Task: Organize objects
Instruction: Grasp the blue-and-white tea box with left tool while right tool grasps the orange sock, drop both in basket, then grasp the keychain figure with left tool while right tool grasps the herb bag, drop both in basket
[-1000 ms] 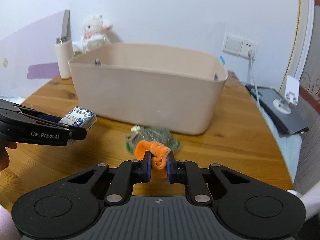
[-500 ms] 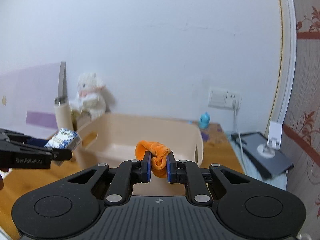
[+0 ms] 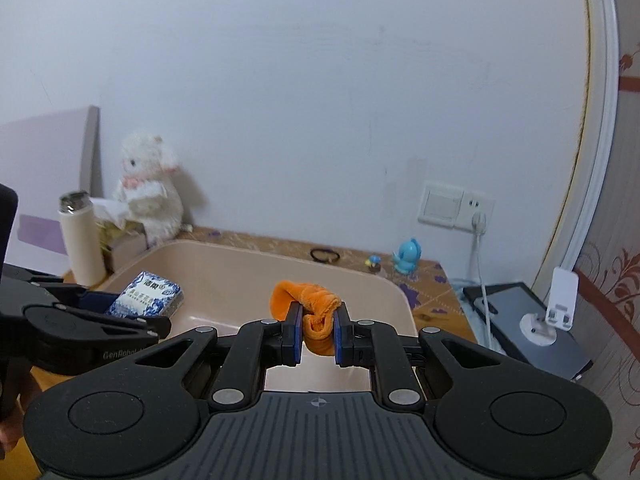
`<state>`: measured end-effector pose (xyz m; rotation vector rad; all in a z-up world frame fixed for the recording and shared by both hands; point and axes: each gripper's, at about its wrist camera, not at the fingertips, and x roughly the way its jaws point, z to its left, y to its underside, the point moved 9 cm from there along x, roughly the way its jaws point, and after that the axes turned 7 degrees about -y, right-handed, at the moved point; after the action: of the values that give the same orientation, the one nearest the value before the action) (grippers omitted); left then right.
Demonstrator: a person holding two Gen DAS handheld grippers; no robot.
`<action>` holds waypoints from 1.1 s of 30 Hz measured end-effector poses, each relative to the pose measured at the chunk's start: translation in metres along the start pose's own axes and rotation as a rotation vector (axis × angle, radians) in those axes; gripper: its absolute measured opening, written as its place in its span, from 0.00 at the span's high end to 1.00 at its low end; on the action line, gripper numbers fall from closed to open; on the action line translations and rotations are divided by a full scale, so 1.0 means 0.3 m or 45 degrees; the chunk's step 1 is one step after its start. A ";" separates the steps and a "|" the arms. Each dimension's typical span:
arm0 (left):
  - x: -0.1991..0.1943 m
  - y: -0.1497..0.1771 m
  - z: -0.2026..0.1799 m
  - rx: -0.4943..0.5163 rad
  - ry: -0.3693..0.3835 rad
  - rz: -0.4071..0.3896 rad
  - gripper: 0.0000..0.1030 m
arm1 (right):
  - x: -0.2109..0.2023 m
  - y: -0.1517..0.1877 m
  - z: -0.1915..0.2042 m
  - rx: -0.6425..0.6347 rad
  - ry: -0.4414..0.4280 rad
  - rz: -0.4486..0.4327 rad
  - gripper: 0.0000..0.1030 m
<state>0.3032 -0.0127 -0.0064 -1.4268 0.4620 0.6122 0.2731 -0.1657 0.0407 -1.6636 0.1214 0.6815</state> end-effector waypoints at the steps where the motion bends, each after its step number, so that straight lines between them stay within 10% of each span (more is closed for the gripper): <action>1: 0.019 0.008 -0.005 0.006 -0.003 0.016 0.54 | 0.029 0.011 -0.002 0.001 0.003 0.022 0.86; 5: 0.042 0.023 -0.021 0.058 -0.036 0.021 0.53 | 0.113 0.063 -0.006 0.004 0.003 0.116 0.83; 11: -0.024 0.002 -0.017 0.052 -0.025 -0.038 0.30 | 0.089 0.092 -0.017 0.044 -0.010 0.098 0.42; 21: -0.221 0.035 0.001 0.069 -0.002 -0.138 0.12 | -0.124 0.106 -0.015 0.039 -0.021 0.037 0.08; 33: -0.262 0.242 0.009 0.065 0.043 -0.045 0.11 | -0.162 0.328 0.032 0.027 -0.066 0.205 0.03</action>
<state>0.1963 -0.0165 -0.0118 -1.3955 0.4754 0.5450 0.1860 -0.1931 -0.0212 -1.6264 0.2267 0.8418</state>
